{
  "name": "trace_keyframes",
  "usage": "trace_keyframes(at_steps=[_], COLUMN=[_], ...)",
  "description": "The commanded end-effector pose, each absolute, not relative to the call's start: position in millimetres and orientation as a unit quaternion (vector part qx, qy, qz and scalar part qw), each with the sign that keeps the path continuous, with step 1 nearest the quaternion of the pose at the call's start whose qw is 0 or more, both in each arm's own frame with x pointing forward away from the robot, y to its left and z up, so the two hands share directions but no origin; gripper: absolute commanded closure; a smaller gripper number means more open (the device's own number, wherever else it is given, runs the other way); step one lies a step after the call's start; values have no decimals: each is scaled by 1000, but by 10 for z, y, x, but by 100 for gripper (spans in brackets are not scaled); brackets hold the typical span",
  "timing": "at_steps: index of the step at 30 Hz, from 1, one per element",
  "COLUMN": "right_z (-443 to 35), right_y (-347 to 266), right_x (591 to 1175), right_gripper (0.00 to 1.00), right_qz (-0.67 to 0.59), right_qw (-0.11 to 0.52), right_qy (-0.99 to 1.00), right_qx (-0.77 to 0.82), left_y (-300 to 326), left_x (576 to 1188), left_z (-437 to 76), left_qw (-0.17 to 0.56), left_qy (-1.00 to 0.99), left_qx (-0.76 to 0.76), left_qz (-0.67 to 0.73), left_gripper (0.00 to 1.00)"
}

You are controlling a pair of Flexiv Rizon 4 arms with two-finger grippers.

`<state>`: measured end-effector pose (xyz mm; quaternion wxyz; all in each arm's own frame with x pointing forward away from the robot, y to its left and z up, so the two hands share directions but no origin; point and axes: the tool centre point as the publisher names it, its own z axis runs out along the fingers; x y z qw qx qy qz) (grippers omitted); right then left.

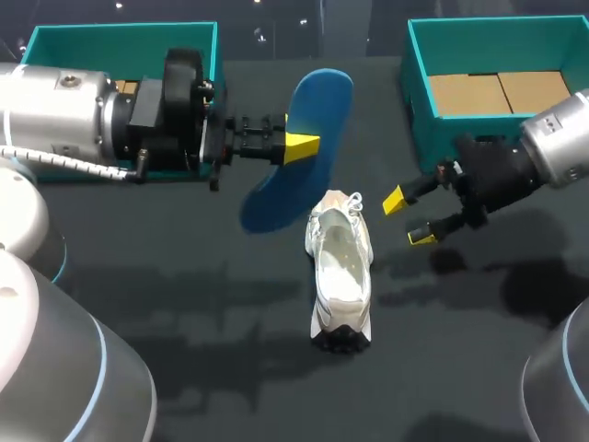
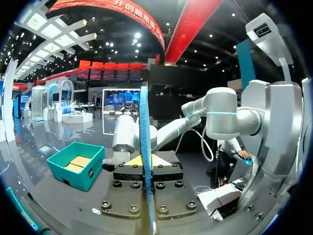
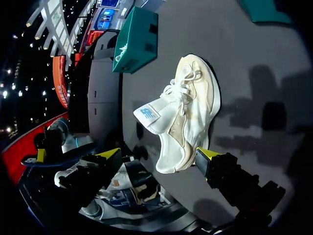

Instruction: Take the shoe out of the shoebox, open the shoe tongue, remove and reinsert the insole, then place the shoe into the shoebox

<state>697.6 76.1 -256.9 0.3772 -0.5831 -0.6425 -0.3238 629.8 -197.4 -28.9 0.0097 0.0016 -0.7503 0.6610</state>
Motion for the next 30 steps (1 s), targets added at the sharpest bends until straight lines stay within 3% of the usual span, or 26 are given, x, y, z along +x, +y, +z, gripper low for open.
trace_keyframes(at_steps=[1,4,16,26,30], right_z=[-2639,-2639,-2361,-2349,-2367], right_y=[721,721,748,749,776], right_x=[6962,6962,7293,7317,7419], right_gripper=[0,0,0,0,0], right_qz=[-356,-356,-417,-422,-426], right_qw=[409,409,466,462,477], right_qy=[-622,-622,-565,-554,-537], right_qx=[-565,-565,-538,-549,-550], left_y=[-2082,-2082,-2135,-2135,-2191], left_x=[6425,6425,6831,6831,6944], left_z=[-245,-245,-573,-573,-777], left_qw=[-50,-50,-302,-302,-357], left_qy=[-773,-773,-750,-750,-728], left_qx=[-65,-65,-274,-274,-339], left_qz=[629,629,520,520,477], left_gripper=[100,100,100,100,100])
